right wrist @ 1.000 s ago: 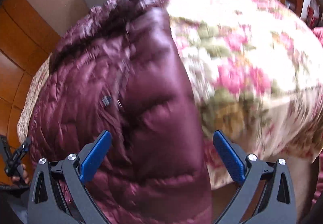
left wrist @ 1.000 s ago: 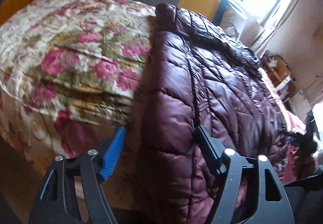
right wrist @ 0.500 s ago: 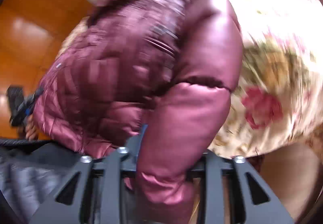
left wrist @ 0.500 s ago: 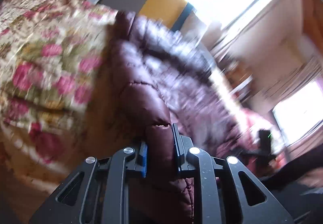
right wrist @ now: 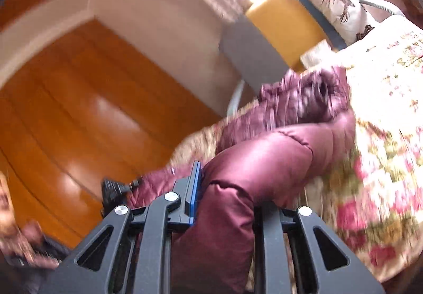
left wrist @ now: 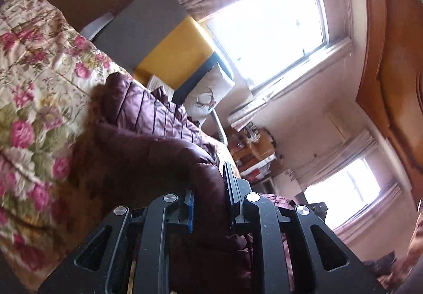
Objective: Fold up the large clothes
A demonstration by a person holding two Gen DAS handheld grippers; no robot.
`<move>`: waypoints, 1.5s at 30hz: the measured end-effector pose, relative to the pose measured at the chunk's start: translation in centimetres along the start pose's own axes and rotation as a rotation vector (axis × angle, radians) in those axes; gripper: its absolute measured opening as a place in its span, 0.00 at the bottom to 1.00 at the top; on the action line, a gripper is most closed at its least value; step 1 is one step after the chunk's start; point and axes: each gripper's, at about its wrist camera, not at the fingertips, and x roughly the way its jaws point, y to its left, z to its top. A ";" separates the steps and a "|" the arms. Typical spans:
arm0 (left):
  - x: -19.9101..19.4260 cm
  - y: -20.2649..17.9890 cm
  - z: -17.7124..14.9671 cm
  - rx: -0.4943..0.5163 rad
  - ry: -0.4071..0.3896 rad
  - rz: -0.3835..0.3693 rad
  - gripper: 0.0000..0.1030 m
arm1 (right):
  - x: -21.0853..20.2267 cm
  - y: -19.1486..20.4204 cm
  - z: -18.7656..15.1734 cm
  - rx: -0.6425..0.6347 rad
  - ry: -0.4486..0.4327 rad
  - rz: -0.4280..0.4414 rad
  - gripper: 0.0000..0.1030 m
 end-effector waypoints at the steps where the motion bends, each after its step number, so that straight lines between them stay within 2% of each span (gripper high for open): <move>1: 0.4 0.1 0.8 -0.009 -0.006 0.000 0.17 | 0.7 -0.9 1.6 0.027 -0.024 0.003 0.17; 4: 2.7 0.7 3.9 -0.024 -0.018 0.009 0.17 | 3.6 -3.0 5.6 0.086 -0.058 -0.008 0.17; 9: 8.8 2.8 9.5 -0.086 0.005 0.054 0.17 | 8.9 -6.3 11.7 0.125 -0.055 -0.085 0.17; 14: 14.3 6.0 14.1 -0.178 0.022 0.121 0.26 | 13.5 -10.6 15.7 0.206 -0.040 -0.162 0.21; 15: 15.2 6.8 14.8 -0.209 0.026 0.127 0.30 | 14.6 -11.9 16.5 0.242 -0.025 -0.157 0.26; 17: 17.0 8.3 16.0 -0.247 0.048 0.147 0.36 | 15.9 -14.0 17.4 0.306 -0.018 -0.115 0.45; 18: 17.4 9.2 16.3 -0.278 0.056 0.145 0.40 | 16.3 -14.7 17.6 0.337 -0.021 -0.082 0.69; 19: 17.8 9.9 16.6 -0.307 0.064 0.128 0.49 | 16.4 -15.3 17.8 0.359 -0.036 -0.050 0.98; 20: 18.2 10.6 16.8 -0.333 0.079 0.103 0.56 | 16.3 -15.6 18.3 0.345 -0.088 -0.060 0.98; 21: 18.6 11.4 17.1 -0.366 0.092 0.102 0.56 | 16.4 -15.7 18.7 0.332 -0.111 -0.076 0.98; 22: 18.6 11.9 17.3 -0.384 0.092 0.115 0.61 | 16.6 -16.0 19.1 0.333 -0.119 -0.070 0.98; 24: 17.7 12.3 17.9 -0.358 0.020 0.167 0.80 | 16.7 -16.5 19.4 0.348 -0.104 -0.061 0.98; 27: 14.9 13.4 18.5 -0.341 -0.069 0.173 0.85 | 15.2 -15.6 18.7 0.227 -0.093 -0.131 0.98; 29: 13.8 13.7 17.8 -0.253 -0.095 0.302 0.87 | 14.1 -15.6 17.0 0.158 -0.048 -0.225 0.98; 30: 13.8 13.8 16.9 -0.185 -0.055 0.349 0.87 | 13.9 -15.7 16.1 0.132 -0.030 -0.264 0.98; 33: 14.7 14.6 12.7 -0.065 0.058 0.385 0.87 | 12.3 -16.8 11.8 0.085 0.042 -0.377 0.98; 36: 15.8 15.2 8.3 -0.031 0.161 0.315 0.86 | 11.5 -18.1 7.7 0.116 0.083 -0.394 0.98; 38: 16.5 15.3 6.2 -0.026 0.195 0.281 0.76 | 12.1 -19.0 5.6 0.135 0.112 -0.414 0.98; 39: 16.7 15.2 5.2 -0.028 0.210 0.269 0.62 | 12.6 -19.4 4.7 0.152 0.123 -0.410 0.90; 40: 16.7 15.0 4.7 -0.030 0.208 0.266 0.55 | 12.8 -19.8 4.3 0.164 0.123 -0.422 0.79; 41: 16.4 14.9 4.4 -0.031 0.198 0.260 0.47 | 12.8 -19.7 3.8 0.162 0.117 -0.437 0.74; 42: 15.8 14.5 4.2 -0.026 0.189 0.247 0.42 | 12.6 -19.3 3.5 0.156 0.104 -0.437 0.66; 43: 15.2 14.2 4.0 -0.017 0.183 0.238 0.32 | 12.3 -19.0 3.3 0.160 0.095 -0.428 0.58; 45: 13.8 13.1 3.4 0.009 0.172 0.228 0.28 | 11.3 -18.2 3.2 0.164 0.088 -0.412 0.50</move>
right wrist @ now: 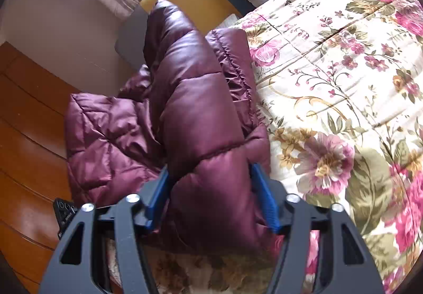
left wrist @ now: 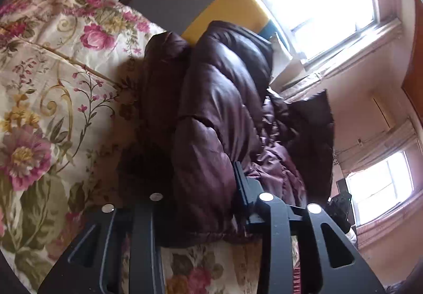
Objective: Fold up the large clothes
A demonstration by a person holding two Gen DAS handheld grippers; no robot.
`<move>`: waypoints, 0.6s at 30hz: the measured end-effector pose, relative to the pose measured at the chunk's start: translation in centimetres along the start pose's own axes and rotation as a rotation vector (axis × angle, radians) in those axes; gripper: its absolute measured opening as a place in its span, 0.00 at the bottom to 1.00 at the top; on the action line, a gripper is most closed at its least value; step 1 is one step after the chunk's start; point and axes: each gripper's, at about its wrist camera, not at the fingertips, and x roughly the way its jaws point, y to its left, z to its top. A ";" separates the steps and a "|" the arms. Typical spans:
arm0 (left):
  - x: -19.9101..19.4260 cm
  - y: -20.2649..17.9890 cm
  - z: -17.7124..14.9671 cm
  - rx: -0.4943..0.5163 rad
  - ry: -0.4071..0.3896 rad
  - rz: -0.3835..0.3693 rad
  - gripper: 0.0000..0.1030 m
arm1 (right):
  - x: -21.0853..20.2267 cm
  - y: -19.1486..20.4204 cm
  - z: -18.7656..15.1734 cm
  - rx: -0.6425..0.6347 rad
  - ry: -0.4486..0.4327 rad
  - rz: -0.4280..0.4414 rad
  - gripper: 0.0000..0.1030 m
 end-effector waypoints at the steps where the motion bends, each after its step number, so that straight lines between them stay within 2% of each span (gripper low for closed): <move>1: -0.9 -0.4 -0.6 0.014 -0.005 -0.001 0.27 | -0.7 0.2 -0.2 -0.011 0.002 0.004 0.46; 4: -2.6 -1.0 -2.6 0.009 -0.007 -0.017 0.25 | -2.5 1.4 -1.6 -0.065 0.021 -0.008 0.42; 8: -5.9 -1.8 -6.2 -0.009 -0.005 -0.033 0.25 | -6.0 1.2 -5.6 -0.090 0.057 -0.007 0.40; 11: -8.6 -2.3 -10.7 -0.023 0.017 -0.022 0.25 | -9.0 0.7 -8.7 -0.073 0.065 0.006 0.37; 14: -9.8 -2.6 -13.5 -0.017 0.028 0.025 0.28 | -11.1 0.5 -10.8 -0.085 0.051 -0.031 0.37; 15: -10.2 -2.9 -14.3 -0.015 0.031 0.058 0.36 | -11.5 0.6 -11.0 -0.098 0.044 -0.054 0.37; 17: -11.0 -3.6 -14.7 0.006 0.011 0.170 0.61 | -12.2 1.6 -10.8 -0.144 0.006 -0.105 0.37; 18: -11.6 -4.0 -14.4 0.023 -0.016 0.202 0.77 | -12.3 2.3 -10.4 -0.173 -0.017 -0.126 0.40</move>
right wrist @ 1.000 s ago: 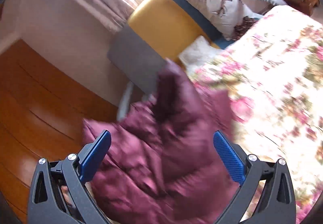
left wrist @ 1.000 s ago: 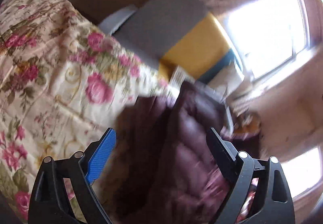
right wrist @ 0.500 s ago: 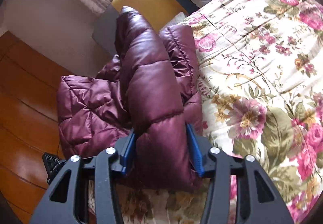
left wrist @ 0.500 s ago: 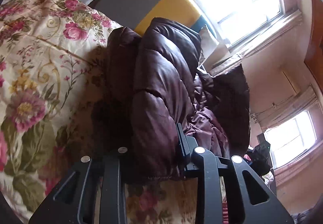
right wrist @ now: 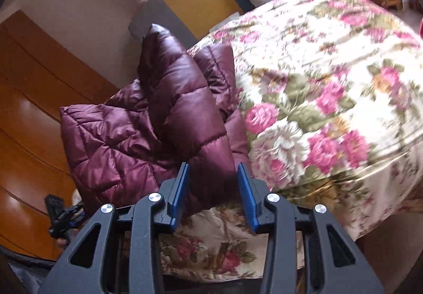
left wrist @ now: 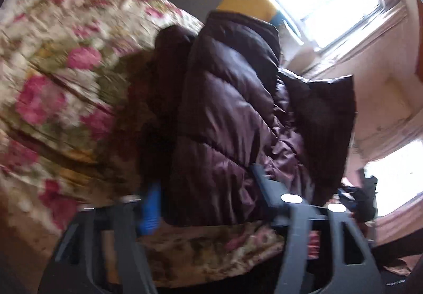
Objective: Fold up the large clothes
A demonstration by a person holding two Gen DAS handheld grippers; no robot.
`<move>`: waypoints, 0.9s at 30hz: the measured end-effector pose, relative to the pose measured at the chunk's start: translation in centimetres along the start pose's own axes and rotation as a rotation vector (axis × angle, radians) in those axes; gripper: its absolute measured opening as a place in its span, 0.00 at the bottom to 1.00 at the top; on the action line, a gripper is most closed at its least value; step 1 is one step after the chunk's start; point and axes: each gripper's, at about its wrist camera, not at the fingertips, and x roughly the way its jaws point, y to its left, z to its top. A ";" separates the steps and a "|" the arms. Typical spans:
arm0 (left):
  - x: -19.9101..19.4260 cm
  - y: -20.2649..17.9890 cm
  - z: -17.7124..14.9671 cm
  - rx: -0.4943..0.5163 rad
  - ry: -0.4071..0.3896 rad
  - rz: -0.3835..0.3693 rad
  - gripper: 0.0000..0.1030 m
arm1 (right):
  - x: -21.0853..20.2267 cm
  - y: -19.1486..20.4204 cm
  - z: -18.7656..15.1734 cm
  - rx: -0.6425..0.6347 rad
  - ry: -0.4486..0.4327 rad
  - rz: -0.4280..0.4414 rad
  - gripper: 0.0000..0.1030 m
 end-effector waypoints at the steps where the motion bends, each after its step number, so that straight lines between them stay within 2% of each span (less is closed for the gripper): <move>1: -0.9 -0.7 0.3 0.027 -0.038 0.023 0.78 | -0.3 0.9 0.7 -0.046 -0.033 -0.031 0.54; 3: -1.9 -2.6 1.5 0.116 -0.091 0.061 0.78 | -0.2 2.5 2.2 -0.117 -0.086 -0.052 0.66; 7: -0.5 -6.6 4.6 0.273 -0.144 0.107 0.78 | 2.4 7.1 5.7 -0.262 -0.137 -0.091 0.71; 10: 2.2 -9.2 6.6 0.374 -0.138 0.137 0.78 | 6.3 9.9 8.0 -0.367 -0.123 -0.134 0.72; 13: 5.1 -10.3 8.6 0.419 -0.110 0.157 0.78 | 10.8 11.8 10.0 -0.478 -0.073 -0.180 0.73; 15: 7.6 -10.0 9.9 0.419 -0.069 0.181 0.73 | 14.2 12.3 10.6 -0.546 -0.022 -0.274 0.75; 16: 8.5 -9.8 10.2 0.421 -0.052 0.204 0.64 | 16.0 12.4 10.6 -0.575 0.008 -0.309 0.73; 17: 9.7 -9.4 10.6 0.421 -0.023 0.233 0.49 | 17.6 12.2 10.5 -0.607 0.051 -0.345 0.69; 18: 10.4 -8.9 10.6 0.421 -0.007 0.248 0.44 | 18.7 11.8 10.2 -0.622 0.074 -0.361 0.61; 20: 10.7 -8.2 10.5 0.411 -0.009 0.255 0.25 | 19.6 11.2 9.6 -0.636 0.091 -0.363 0.49; 22: 9.3 -7.6 10.8 0.379 -0.049 0.230 0.14 | 18.8 11.3 9.2 -0.654 0.066 -0.380 0.28; 27: 3.5 -7.1 12.4 0.281 -0.212 0.143 0.10 | 12.9 11.8 10.8 -0.601 -0.066 -0.347 0.20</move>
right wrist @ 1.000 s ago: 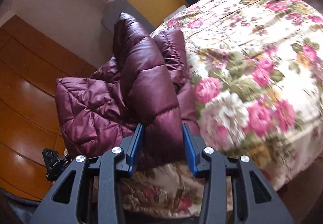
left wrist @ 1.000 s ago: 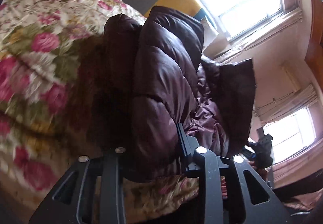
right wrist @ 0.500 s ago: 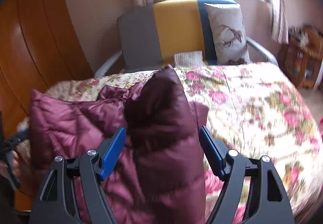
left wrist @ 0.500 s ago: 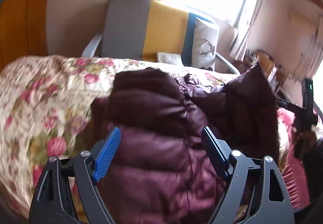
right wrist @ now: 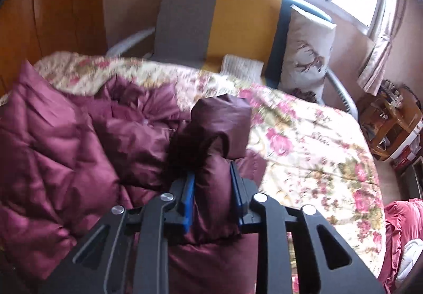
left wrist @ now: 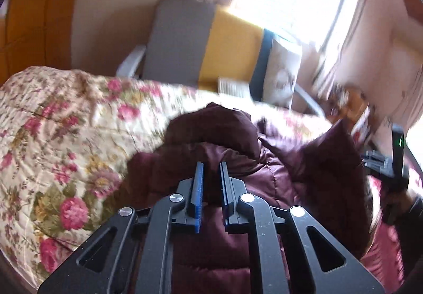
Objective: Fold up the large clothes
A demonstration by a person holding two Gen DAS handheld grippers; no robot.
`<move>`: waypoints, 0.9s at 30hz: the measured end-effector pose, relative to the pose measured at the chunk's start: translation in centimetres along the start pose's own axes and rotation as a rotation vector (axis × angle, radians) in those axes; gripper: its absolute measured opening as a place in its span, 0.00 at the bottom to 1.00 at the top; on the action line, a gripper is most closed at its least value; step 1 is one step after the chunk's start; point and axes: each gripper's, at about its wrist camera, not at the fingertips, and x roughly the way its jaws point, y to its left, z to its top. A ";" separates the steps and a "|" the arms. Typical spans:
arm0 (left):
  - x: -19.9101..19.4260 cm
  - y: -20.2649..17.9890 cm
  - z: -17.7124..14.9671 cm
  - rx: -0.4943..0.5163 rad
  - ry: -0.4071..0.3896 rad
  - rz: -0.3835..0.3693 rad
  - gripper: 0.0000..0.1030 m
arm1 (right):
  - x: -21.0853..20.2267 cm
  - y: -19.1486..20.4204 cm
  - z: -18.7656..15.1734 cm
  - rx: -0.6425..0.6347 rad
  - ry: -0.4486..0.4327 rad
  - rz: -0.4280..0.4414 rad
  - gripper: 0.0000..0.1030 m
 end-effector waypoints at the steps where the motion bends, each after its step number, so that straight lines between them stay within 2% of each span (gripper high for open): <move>1: -0.7 0.2 0.4 -0.019 -0.018 -0.006 0.09 | -0.8 -0.5 0.4 0.024 -0.018 0.001 0.20; 3: -1.9 1.3 1.7 -0.074 -0.065 -0.029 0.08 | -1.9 -2.0 1.7 0.079 -0.070 -0.009 0.20; 5: -1.8 1.9 2.8 -0.092 -0.090 0.009 0.05 | -1.8 -2.9 3.0 0.122 -0.097 -0.030 0.19; 10: 3.2 4.1 5.1 -0.143 -0.047 0.116 0.00 | 2.9 -3.6 6.1 0.180 -0.083 -0.105 0.19; 15: 9.6 4.5 5.2 -0.078 0.053 0.274 0.00 | 9.7 -4.1 6.1 0.200 0.022 -0.207 0.19; 20: 14.9 6.5 3.0 -0.089 0.179 0.360 0.00 | 17.6 -4.9 3.4 0.236 0.218 -0.235 0.20; 23: 16.0 7.1 2.1 -0.100 0.190 0.391 0.00 | 19.1 -5.3 2.8 0.250 0.247 -0.227 0.22; 27: 16.3 7.0 2.6 -0.078 0.215 0.432 0.00 | 19.1 -5.4 2.8 0.256 0.263 -0.216 0.26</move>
